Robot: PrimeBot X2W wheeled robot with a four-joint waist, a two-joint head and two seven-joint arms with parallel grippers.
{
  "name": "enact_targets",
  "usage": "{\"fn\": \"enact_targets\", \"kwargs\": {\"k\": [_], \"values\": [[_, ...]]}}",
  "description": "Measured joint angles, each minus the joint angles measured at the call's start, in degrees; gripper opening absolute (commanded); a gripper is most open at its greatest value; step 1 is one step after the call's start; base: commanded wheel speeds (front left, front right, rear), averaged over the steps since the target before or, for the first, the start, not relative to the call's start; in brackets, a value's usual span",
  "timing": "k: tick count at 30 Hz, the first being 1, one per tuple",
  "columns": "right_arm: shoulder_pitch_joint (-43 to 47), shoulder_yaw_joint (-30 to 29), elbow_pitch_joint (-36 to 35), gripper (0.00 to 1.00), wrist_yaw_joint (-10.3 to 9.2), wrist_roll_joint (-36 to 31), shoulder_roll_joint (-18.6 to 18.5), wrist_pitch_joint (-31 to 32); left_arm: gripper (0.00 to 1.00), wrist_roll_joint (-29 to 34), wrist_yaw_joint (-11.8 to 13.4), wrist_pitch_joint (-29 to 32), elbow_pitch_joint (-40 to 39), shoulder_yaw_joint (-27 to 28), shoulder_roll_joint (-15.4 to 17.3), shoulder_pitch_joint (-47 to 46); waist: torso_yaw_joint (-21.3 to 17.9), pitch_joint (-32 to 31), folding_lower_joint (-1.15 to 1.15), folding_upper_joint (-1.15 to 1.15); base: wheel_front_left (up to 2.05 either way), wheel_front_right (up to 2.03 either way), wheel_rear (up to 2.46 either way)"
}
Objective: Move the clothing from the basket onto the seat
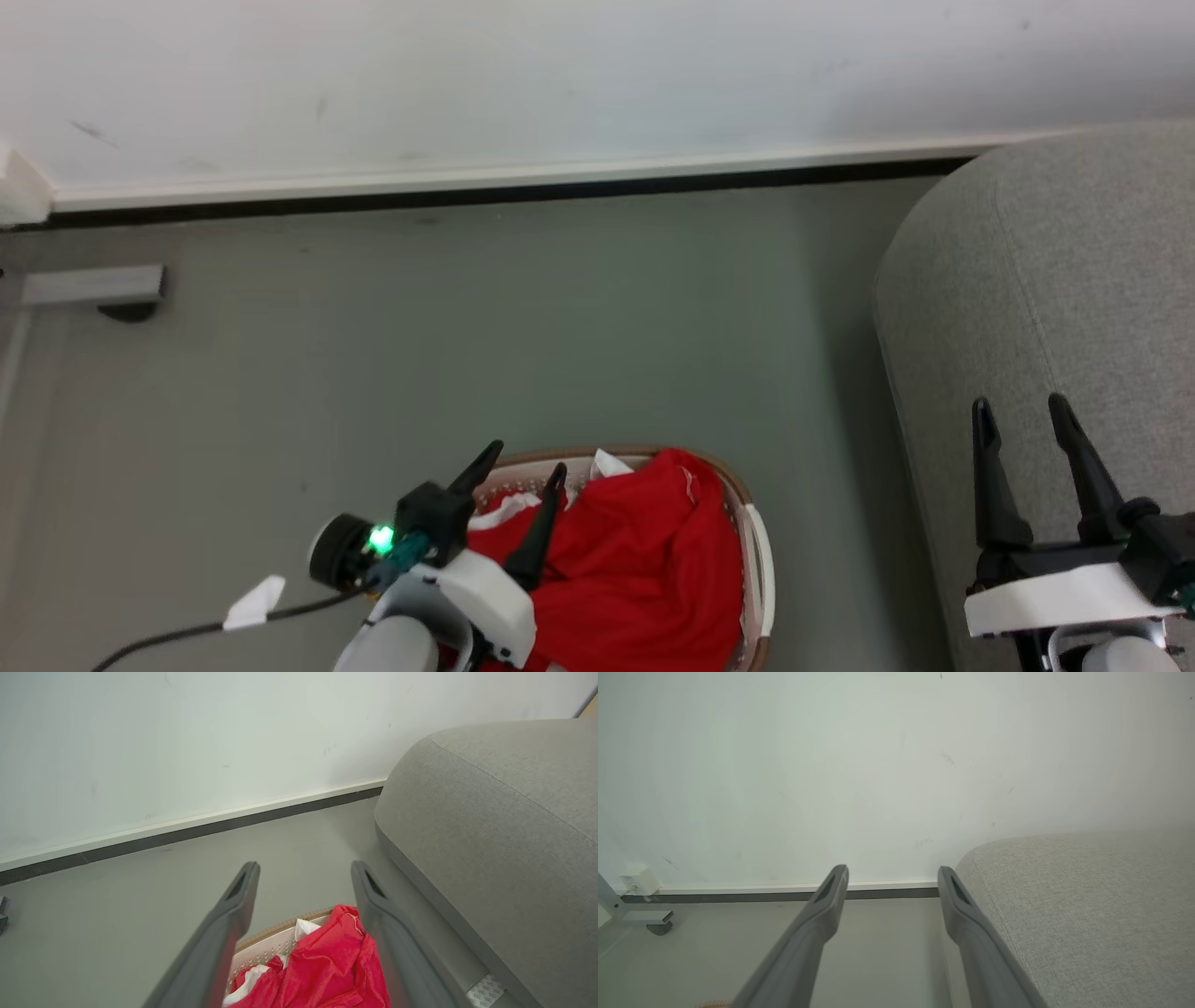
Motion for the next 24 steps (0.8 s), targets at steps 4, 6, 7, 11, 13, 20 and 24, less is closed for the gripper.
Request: {"fn": "enact_targets", "kwargs": {"k": [4,6,7,11,13,20,24], "values": [[-3.49,0.63,-1.21,1.0,0.0,0.7,-0.02,0.0,1.0,0.73,-0.58,1.88,5.56,-3.78,-0.02,-6.22,-1.07,5.06,0.0,0.0,0.0,0.0,0.0],[-5.0,1.03,-1.86,1.0,0.0,1.2,-0.04,0.0,1.0,1.18,-0.9,3.04,8.43,-5.45,-0.01,-8.59,-1.63,7.65,0.0,0.0,0.0,0.0,0.0],[-5.84,1.25,-2.2,1.0,0.0,1.41,-0.04,0.0,1.0,1.35,-0.99,3.59,9.72,-6.21,-0.01,-9.8,-1.92,8.92,0.01,0.0,0.0,0.0,0.0],[-9.0,2.09,-3.34,1.0,0.0,2.02,-0.04,0.0,1.0,2.27,-1.1,6.55,14.96,-9.48,-0.02,-14.04,-3.03,14.07,0.01,0.0,0.0,0.0,0.0],[-10.52,2.55,-4.17,1.0,0.0,2.27,-0.02,0.0,1.0,2.33,-1.24,8.25,17.52,-10.89,-0.02,-15.62,-3.6,16.62,0.01,0.0,0.0,0.0,0.0],[-15.22,3.61,-7.44,1.0,0.0,4.91,-0.05,0.0,1.0,2.14,-1.34,11.74,24.93,-13.99,0.53,-21.18,-5.67,25.41,0.01,0.0,0.0,0.0,0.0],[-17.1,4.23,-9.85,1.0,0.0,5.99,-0.05,0.0,1.0,1.25,-1.35,12.57,28.33,-15.44,1.61,-24.22,-6.82,30.21,0.0,0.0,0.0,0.0,0.0]]}}
